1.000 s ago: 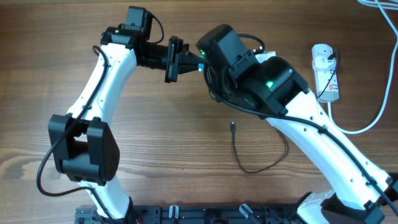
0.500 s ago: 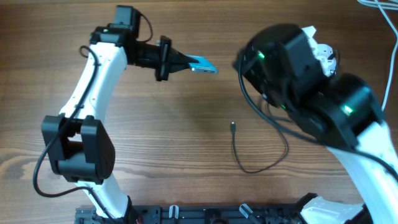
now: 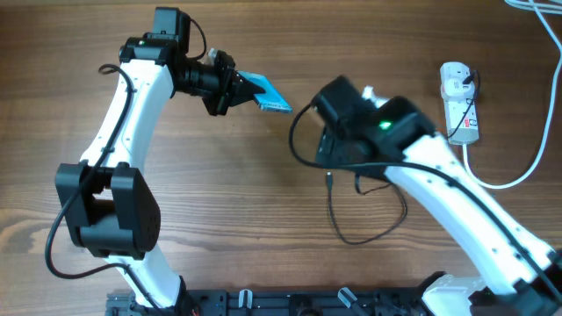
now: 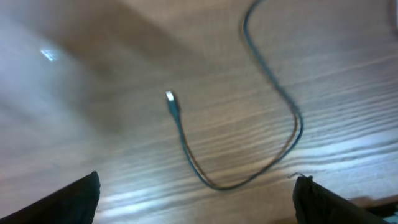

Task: Plug charger to phone and switch on socket
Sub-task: 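Lower the right gripper and grasp the black USB-C cable end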

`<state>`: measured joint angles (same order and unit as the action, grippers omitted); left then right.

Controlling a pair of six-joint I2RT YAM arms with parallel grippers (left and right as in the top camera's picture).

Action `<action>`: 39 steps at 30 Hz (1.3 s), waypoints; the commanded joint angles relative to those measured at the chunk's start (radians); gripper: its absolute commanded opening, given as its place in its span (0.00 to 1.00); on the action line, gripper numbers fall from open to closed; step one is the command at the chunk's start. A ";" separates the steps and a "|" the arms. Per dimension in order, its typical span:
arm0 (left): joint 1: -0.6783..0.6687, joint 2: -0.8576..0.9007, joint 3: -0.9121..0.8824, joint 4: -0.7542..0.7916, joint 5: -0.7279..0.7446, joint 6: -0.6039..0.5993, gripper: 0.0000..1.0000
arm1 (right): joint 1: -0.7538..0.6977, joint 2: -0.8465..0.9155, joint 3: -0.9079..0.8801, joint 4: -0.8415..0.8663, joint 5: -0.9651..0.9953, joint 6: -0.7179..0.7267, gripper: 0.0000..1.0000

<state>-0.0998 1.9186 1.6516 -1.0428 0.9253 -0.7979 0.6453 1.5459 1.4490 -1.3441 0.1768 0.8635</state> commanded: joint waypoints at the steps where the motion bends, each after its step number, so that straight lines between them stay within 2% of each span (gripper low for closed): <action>1: -0.003 -0.029 0.012 -0.001 -0.140 0.062 0.04 | -0.001 0.006 -0.120 0.080 -0.124 -0.110 0.99; 4: -0.003 -0.029 0.012 -0.014 -0.190 0.062 0.05 | -0.001 0.006 -0.225 0.182 -0.126 -0.114 0.99; 5: -0.003 -0.029 0.012 -0.017 -0.190 0.062 0.04 | -0.001 0.006 -0.255 0.222 -0.127 -0.117 0.96; 7: -0.003 -0.029 0.012 -0.016 -0.190 0.062 0.04 | -0.001 0.008 -0.322 0.322 -0.160 -0.152 0.82; 9: -0.003 -0.029 0.012 -0.016 -0.191 0.062 0.04 | -0.001 0.018 -0.362 0.380 -0.195 -0.186 0.74; 18: -0.003 -0.028 0.011 -0.024 -0.202 0.062 0.04 | -0.001 0.165 -0.372 0.444 -0.159 -0.179 0.66; 22: -0.003 -0.028 0.011 -0.024 -0.202 0.062 0.04 | -0.001 0.240 -0.373 0.480 -0.159 -0.179 0.60; 24: -0.003 -0.028 0.011 -0.024 -0.202 0.062 0.04 | -0.001 0.281 -0.373 0.498 -0.159 -0.179 0.54; 27: -0.003 -0.028 0.011 -0.024 -0.202 0.062 0.04 | -0.002 0.315 -0.373 0.526 -0.157 -0.179 0.50; 31: -0.003 -0.028 0.011 -0.024 -0.203 0.062 0.04 | -0.004 0.320 -0.373 0.538 -0.148 -0.180 0.42; 39: -0.003 -0.028 0.011 -0.024 -0.202 0.062 0.04 | -0.037 0.321 -0.378 0.544 -0.152 -0.210 0.35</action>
<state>-0.0998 1.9186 1.6516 -1.0691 0.7143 -0.7597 0.6235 1.8481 1.0847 -0.8021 0.0113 0.6788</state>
